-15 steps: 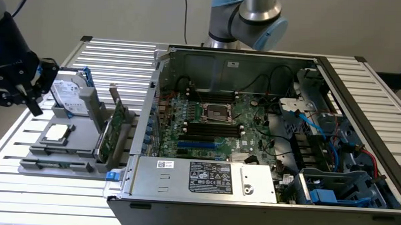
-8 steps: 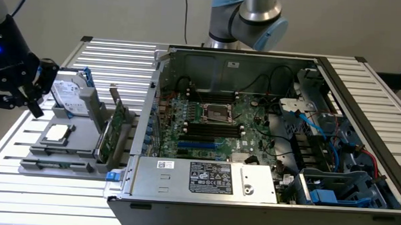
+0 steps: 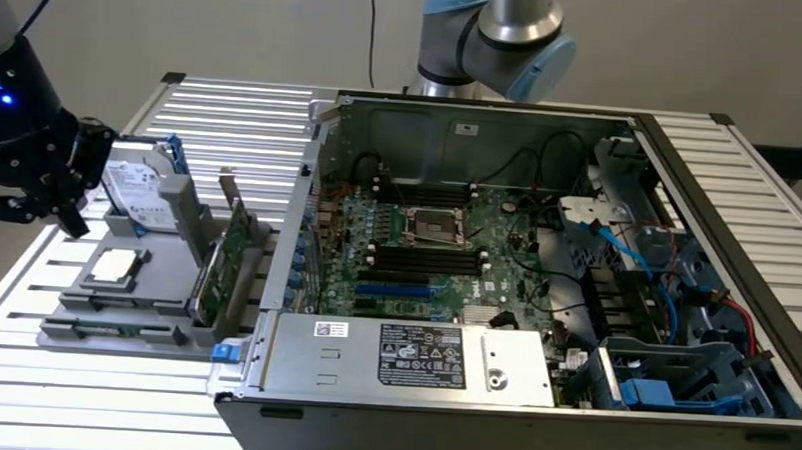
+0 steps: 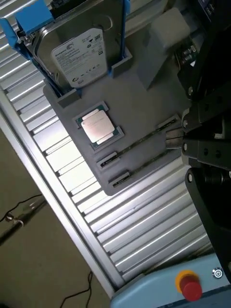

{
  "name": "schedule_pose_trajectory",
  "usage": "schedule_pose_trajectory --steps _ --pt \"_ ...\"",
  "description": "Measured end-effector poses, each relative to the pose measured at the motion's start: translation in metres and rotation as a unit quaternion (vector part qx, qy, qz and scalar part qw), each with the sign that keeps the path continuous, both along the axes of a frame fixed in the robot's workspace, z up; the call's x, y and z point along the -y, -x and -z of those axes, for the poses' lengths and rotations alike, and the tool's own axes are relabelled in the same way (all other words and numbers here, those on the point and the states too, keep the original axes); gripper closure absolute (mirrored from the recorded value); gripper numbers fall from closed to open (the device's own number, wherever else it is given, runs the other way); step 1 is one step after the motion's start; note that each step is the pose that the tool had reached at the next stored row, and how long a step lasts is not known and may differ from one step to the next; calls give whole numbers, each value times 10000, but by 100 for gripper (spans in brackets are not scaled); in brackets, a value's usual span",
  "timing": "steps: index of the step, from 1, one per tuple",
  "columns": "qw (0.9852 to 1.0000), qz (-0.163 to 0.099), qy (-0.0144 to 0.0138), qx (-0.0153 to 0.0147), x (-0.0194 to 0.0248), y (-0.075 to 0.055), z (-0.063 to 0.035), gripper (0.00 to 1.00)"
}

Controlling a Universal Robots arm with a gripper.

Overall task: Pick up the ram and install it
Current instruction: 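Pick up the ram and move it above insertion slot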

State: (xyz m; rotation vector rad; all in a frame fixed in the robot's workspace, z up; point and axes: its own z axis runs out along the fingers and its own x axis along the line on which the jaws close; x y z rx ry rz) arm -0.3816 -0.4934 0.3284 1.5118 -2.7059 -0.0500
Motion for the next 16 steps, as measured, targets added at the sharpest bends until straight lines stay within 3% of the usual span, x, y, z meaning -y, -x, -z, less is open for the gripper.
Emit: schedule_pose_trajectory --steps 4,8,12,16 --pt "9994 -359 1 8 0 0 14 89" --pt "9976 -688 5 26 0 0 24 89" --pt "9950 -998 13 51 0 0 32 89" --pt "9914 -1306 20 78 0 0 40 89"
